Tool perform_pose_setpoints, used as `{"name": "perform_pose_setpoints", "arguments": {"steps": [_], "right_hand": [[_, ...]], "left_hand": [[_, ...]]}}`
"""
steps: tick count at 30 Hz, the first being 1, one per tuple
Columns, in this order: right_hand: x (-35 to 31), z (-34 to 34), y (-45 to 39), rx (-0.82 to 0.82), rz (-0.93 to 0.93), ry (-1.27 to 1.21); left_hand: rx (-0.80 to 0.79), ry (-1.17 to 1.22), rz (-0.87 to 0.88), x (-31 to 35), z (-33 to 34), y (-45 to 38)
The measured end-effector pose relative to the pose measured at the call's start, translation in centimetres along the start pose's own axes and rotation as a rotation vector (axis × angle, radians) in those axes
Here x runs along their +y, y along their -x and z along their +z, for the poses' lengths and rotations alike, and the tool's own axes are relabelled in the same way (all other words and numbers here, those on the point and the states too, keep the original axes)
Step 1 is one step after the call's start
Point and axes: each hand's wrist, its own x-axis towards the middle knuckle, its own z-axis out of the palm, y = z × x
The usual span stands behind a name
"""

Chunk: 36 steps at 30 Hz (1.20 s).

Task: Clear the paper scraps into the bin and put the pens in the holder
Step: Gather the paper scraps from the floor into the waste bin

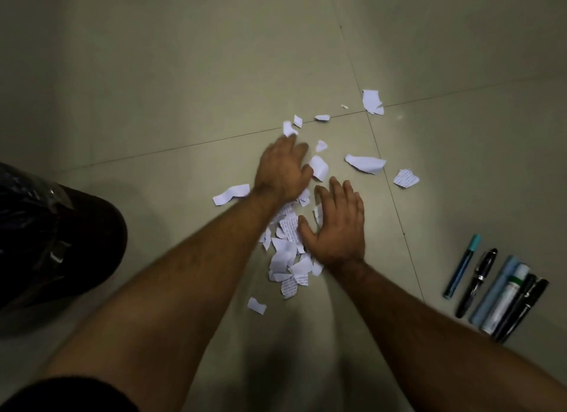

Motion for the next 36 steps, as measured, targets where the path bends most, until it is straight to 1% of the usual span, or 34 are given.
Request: {"name": "perform_pose_setpoints", "arguments": {"steps": [2, 5, 6, 8, 11, 14, 17, 19, 21, 23, 24, 25, 27, 29, 30, 32, 34, 36], "right_hand": [[0.1, -0.4, 0.0, -0.009, 0.014, -0.062], [-0.2, -1.0, 0.1, -0.025, 0.055, -0.209], [-0.2, -1.0, 0.0, -0.031, 0.064, -0.265], [0.3, -1.2, 0.2, -0.029, 0.069, -0.341], [3.0, -2.2, 1.5, 0.059, 0.092, -0.260], [6.3, -3.9, 2.9, 0.130, 0.157, -0.132], [7.9, -4.1, 2.6, 0.201, 0.288, -0.100], [8.0, -3.7, 2.0, 0.162, 0.380, -0.070], [8.0, -3.4, 1.9, 0.081, 0.403, 0.022], [7.9, -3.2, 1.7, 0.015, 0.399, 0.103], [7.9, -3.1, 1.6, -0.002, 0.394, 0.136], [7.9, -3.1, 1.5, -0.013, 0.389, 0.165], [7.7, -3.3, 1.6, -0.040, 0.396, 0.203], [7.5, -3.7, 1.6, -0.077, 0.410, 0.220], [7.3, -3.7, 1.3, -0.083, 0.406, 0.229], [6.9, -3.7, 0.2, -0.087, 0.403, 0.225], [6.9, -3.3, -0.7, -0.080, 0.402, 0.221], [7.0, -2.9, -0.9, -0.073, 0.403, 0.223]], "left_hand": [[0.078, 0.028, 0.070, 1.9, 0.6, 2.8], [0.189, 0.120, 0.077, 3.1, 0.2, 4.6], [0.199, 0.132, 0.068, 3.2, 0.0, 4.6], [0.193, 0.079, 0.062, 3.9, -0.3, 4.6], [0.164, -0.053, 0.083, 5.3, 0.0, 4.3], [0.158, -0.040, 0.150, 7.9, 1.4, 4.1], [0.122, 0.003, 0.303, 10.8, 2.8, 3.0], [0.042, 0.038, 0.387, 12.6, 3.1, 1.3], [-0.088, 0.069, 0.443, 14.5, 3.6, -0.4], [-0.211, -0.038, 0.534, 15.6, 4.0, -1.6], [-0.237, -0.120, 0.578, 15.4, 4.1, -2.0], [-0.239, -0.171, 0.585, 14.6, 4.1, -2.1], [-0.212, -0.210, 0.494, 12.2, 3.8, -1.2], [-0.186, -0.189, 0.385, 10.2, 3.0, 0.7], [-0.171, -0.171, 0.358, 9.7, 2.7, 1.8], [-0.099, -0.109, 0.340, 9.7, 2.0, 3.3], [-0.004, -0.067, 0.268, 10.2, 1.7, 2.7], [-0.013, -0.077, 0.156, 11.0, 1.3, 0.5]]}}
